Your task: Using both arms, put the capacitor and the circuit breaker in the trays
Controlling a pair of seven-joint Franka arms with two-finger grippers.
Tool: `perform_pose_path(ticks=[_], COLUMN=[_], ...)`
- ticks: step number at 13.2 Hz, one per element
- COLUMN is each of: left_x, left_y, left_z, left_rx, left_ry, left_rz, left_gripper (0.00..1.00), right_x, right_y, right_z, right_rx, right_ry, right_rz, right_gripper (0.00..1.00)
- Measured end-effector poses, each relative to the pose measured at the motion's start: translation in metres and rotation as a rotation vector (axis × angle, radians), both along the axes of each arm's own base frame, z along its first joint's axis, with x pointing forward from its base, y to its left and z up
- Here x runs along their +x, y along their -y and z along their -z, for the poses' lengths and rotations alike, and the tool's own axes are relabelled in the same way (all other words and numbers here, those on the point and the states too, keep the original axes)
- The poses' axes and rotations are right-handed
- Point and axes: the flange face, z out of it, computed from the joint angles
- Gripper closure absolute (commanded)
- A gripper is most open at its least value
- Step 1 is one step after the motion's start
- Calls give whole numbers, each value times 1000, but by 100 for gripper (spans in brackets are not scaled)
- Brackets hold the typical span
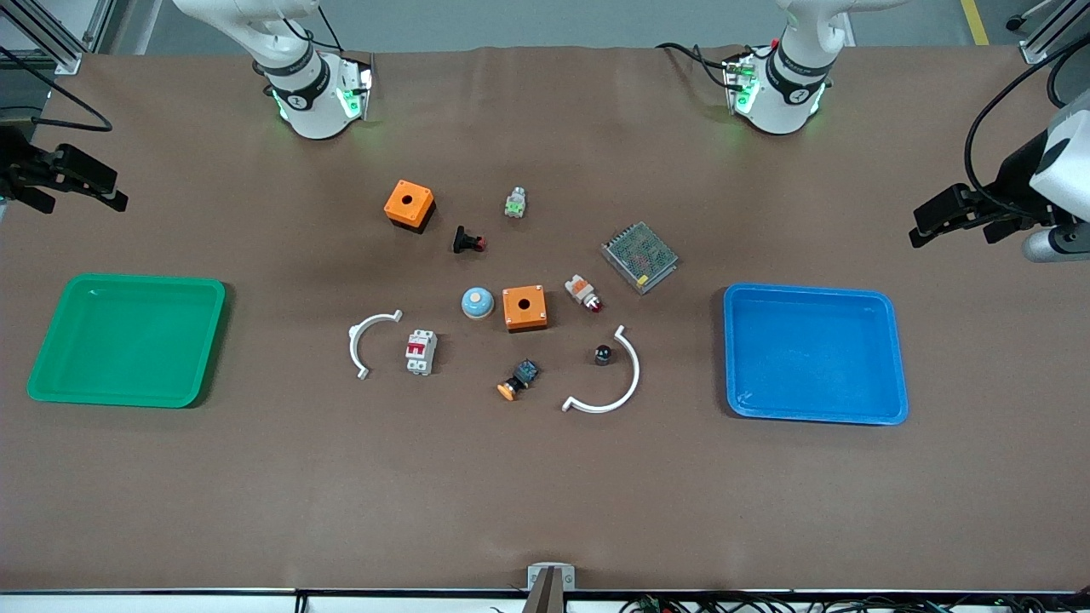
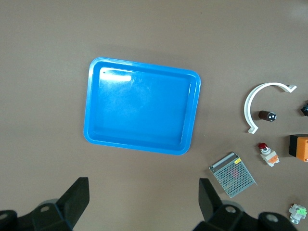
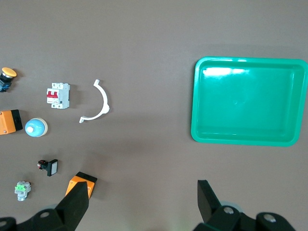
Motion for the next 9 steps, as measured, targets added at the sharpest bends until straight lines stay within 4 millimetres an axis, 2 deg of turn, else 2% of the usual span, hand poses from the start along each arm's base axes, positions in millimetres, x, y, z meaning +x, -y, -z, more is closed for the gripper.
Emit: perform_pose_path(ticks=[7, 9], left_x=[0, 2], left_y=[2, 15], left_z=[2, 11], left_rx=[0, -1], left_ry=[-6, -26], left_rz=[4, 27], left_gripper=[0, 0], right_x=[0, 0], right_y=[0, 0], right_z=[0, 0], right_rx=[-1, -1], right_ry=[0, 0], right_rz=[24, 29], right_gripper=[0, 0])
